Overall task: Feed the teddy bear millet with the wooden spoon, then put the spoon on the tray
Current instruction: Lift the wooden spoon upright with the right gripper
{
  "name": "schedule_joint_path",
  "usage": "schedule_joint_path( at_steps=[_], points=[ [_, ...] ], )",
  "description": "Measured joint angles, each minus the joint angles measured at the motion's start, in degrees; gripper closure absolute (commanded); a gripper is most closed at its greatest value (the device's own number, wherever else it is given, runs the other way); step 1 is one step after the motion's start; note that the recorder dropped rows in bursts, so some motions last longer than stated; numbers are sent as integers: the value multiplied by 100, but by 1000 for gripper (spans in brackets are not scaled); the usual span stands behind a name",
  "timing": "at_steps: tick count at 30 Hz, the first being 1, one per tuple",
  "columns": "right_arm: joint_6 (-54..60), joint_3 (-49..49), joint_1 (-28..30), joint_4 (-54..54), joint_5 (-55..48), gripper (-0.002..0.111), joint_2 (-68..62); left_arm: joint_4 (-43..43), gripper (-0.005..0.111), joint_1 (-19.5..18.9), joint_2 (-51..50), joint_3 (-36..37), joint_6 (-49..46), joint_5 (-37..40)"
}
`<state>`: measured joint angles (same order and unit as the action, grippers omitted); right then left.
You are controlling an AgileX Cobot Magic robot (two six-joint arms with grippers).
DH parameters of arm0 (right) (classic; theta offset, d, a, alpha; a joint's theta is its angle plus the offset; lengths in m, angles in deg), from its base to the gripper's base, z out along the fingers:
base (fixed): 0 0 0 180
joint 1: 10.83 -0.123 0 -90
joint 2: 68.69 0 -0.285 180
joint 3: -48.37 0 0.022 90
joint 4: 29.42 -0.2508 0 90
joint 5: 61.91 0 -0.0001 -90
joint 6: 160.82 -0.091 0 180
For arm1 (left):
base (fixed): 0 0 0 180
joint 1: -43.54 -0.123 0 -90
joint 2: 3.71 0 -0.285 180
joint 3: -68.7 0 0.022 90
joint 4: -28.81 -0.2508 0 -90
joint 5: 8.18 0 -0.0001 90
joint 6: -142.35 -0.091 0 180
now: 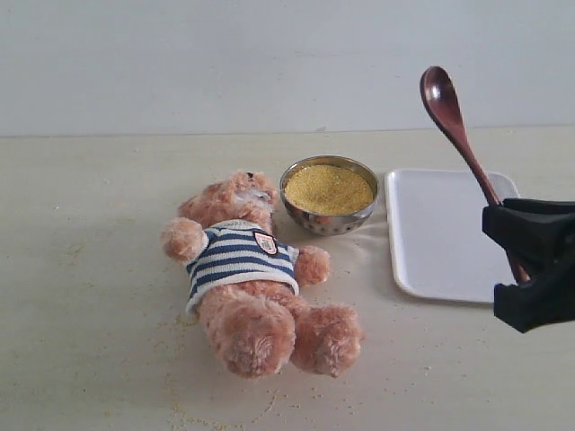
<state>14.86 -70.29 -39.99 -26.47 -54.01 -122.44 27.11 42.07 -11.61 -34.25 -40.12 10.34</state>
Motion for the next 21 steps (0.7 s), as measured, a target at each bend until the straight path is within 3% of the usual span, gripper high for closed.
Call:
schedule_joint_path(
  at_steps=[21],
  points=[
    [-105,167,0,0,-27,108,483,0,102,0,0,0,0,0]
  ],
)
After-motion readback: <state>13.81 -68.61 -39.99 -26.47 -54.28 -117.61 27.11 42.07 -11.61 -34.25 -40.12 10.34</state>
